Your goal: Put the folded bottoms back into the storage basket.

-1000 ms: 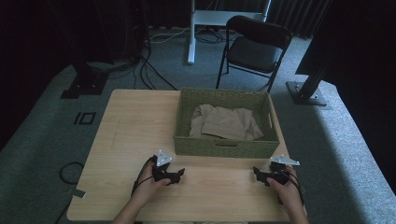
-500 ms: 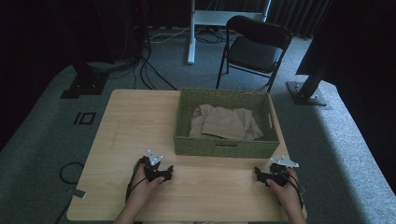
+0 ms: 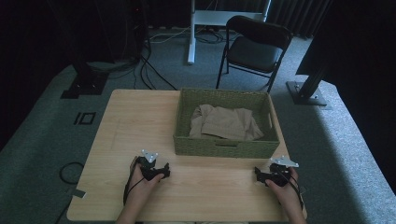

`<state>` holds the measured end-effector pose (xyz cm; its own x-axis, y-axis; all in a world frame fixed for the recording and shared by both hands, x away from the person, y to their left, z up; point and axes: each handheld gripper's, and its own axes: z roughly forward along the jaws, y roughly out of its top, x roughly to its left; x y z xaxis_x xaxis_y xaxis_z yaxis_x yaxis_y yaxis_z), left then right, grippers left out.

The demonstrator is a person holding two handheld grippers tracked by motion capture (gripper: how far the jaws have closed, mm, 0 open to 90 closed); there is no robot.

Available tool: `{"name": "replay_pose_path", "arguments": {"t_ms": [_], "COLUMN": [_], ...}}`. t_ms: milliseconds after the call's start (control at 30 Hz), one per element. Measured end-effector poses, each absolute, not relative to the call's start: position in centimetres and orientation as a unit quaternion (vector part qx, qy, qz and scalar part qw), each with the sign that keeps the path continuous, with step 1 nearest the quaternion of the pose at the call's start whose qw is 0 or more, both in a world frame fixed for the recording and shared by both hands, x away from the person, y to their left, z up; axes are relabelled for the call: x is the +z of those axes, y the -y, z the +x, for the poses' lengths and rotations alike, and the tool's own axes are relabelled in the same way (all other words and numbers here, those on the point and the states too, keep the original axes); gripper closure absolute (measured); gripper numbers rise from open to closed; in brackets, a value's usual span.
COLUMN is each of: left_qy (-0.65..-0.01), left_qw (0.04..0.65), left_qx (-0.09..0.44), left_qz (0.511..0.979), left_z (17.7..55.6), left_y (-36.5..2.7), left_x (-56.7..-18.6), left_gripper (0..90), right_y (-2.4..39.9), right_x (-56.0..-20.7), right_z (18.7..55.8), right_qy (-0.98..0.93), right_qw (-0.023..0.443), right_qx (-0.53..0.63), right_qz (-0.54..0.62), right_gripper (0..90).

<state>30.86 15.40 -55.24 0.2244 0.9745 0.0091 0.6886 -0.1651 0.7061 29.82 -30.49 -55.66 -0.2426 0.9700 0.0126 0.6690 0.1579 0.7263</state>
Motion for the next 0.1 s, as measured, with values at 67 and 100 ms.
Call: {"name": "replay_pose_path", "arguments": {"t_ms": [67,100], "left_qy": [-0.577,-0.577], "left_qw": [0.295,0.295], "left_qx": [0.242,0.242], "left_qz": [0.722,0.722], "left_z": [30.85,30.85], "left_y": [-15.42,-15.42], "left_x": [-55.24,-55.24], "left_gripper": [10.3,10.3], "right_y": [30.49,30.49], "right_x": [-55.66,-55.66], "right_z": [29.81,29.81], "right_qy": [-0.723,-0.723], "right_qw": [0.239,0.239], "right_qx": [0.315,0.315], "right_qz": [0.567,0.567], "right_gripper": [12.3,12.3]}}
